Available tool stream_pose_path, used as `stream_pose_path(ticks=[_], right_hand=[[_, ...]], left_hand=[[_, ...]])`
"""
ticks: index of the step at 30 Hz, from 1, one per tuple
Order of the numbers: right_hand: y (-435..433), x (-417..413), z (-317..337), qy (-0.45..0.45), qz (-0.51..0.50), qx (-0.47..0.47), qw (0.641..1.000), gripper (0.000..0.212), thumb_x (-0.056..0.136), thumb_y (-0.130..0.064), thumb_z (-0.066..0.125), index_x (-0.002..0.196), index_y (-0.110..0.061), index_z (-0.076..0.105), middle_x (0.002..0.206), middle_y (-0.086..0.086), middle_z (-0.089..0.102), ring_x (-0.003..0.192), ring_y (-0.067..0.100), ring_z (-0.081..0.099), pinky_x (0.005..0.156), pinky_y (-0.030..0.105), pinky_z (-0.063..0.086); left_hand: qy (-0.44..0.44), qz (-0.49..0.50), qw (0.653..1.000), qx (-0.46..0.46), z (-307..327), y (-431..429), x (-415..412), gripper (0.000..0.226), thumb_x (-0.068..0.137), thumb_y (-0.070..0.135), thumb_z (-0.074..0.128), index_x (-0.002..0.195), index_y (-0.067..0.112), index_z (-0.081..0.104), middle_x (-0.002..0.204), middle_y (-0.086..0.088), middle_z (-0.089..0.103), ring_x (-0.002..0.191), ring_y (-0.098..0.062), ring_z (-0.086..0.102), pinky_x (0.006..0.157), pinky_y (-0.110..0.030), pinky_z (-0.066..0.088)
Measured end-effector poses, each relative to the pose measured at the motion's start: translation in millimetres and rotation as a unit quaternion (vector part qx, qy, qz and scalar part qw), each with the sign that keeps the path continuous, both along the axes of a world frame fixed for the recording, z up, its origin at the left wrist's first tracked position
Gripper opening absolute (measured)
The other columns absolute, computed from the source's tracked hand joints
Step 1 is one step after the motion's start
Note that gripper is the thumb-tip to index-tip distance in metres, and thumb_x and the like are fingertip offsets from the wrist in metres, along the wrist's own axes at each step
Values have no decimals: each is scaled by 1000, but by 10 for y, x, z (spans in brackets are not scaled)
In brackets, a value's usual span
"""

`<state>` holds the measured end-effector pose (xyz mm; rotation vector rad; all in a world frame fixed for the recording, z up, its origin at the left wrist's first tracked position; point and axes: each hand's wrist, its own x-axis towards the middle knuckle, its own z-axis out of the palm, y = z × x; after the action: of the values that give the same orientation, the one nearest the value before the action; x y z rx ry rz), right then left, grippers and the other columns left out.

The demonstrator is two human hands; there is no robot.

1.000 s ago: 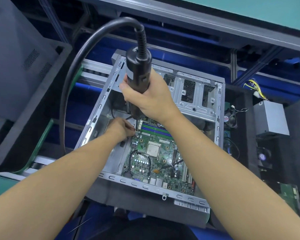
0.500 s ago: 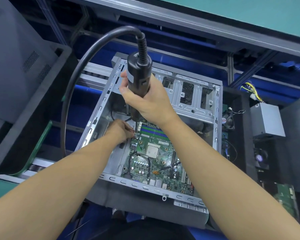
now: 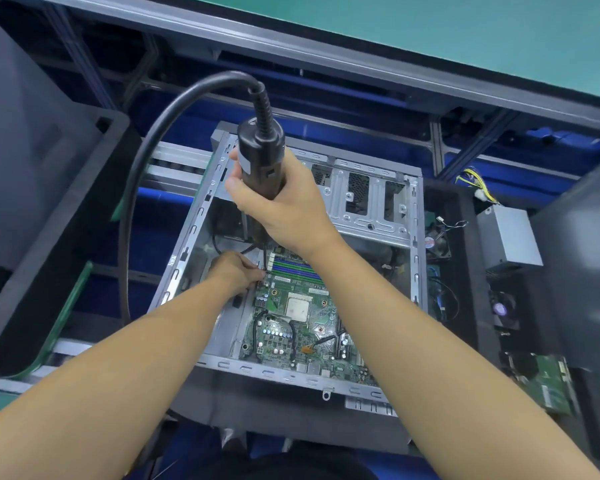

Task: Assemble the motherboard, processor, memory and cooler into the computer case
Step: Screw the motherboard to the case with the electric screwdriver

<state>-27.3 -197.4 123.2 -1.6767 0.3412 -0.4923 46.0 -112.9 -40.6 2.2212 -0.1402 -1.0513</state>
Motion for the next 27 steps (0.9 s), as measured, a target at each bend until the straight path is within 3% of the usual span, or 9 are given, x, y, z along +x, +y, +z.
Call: stream_pose_path(ticks=[3,5,8,10,13,17,20,23,27], right_hand=[[21,-96,202,-50,-16,-22,998,28,87,-11,71,106,4,56,86,27,59,75,37,59,78,54,52],[15,-183,416,-79,-38,-34,996,25,87,-7,71,105,3,57,84,25,58,75,37,56,76,52,51],[-42,-356,788,-103,-77,-45,991,22,88,-7,70,105,-1,59,80,19,60,70,29,54,73,47,52],[-110,-493,983,-102,-101,-74,987,17,88,-8,71,100,-9,60,79,16,60,70,24,55,73,46,53],[-210,-751,1193,-101,-146,-113,978,17,89,-7,71,93,-17,58,77,5,58,70,20,54,74,46,53],[-395,-1200,1392,-109,-193,-131,966,28,91,-10,68,108,9,56,81,26,55,64,40,52,64,50,50],[-606,-1619,1496,-96,-219,-167,956,33,90,-13,67,109,10,55,84,28,54,71,44,51,65,49,49],[-845,-2108,1472,-63,-234,-186,952,20,90,-9,67,98,3,54,79,20,55,71,40,53,67,46,50],[-1148,-2698,1227,-28,-254,-161,953,19,89,-9,68,96,1,54,76,18,58,64,33,55,66,47,52]], left_hand=[[-15,-38,999,7,28,7,-17,10,86,8,69,84,8,59,82,-12,62,72,-21,60,76,-29,55],[-106,-90,990,23,98,33,-19,14,88,16,65,78,8,60,74,-8,62,70,-23,60,70,-28,52],[-313,-163,935,31,360,48,-82,28,89,42,54,70,21,54,62,6,56,56,-11,50,58,-27,39],[-386,-226,894,6,591,12,-204,36,88,55,40,67,27,50,52,9,53,49,-5,48,51,-24,36],[-370,-295,875,-103,878,-131,-463,42,90,56,36,64,25,49,45,6,51,44,-12,50,44,-22,33],[-315,-288,867,-257,1295,-467,-925,44,96,45,41,60,21,46,44,4,44,42,-14,40,47,-29,30],[-278,-306,851,-325,1506,-698,-1312,43,97,40,42,65,13,51,50,-6,44,45,-13,34,50,-30,28],[-260,-370,828,-332,1563,-948,-1743,40,96,37,46,71,8,55,56,-11,49,47,-12,36,50,-30,30],[-207,-471,827,-228,1382,-1394,-2430,22,92,31,50,77,19,61,63,3,60,48,-3,46,45,-19,34]])
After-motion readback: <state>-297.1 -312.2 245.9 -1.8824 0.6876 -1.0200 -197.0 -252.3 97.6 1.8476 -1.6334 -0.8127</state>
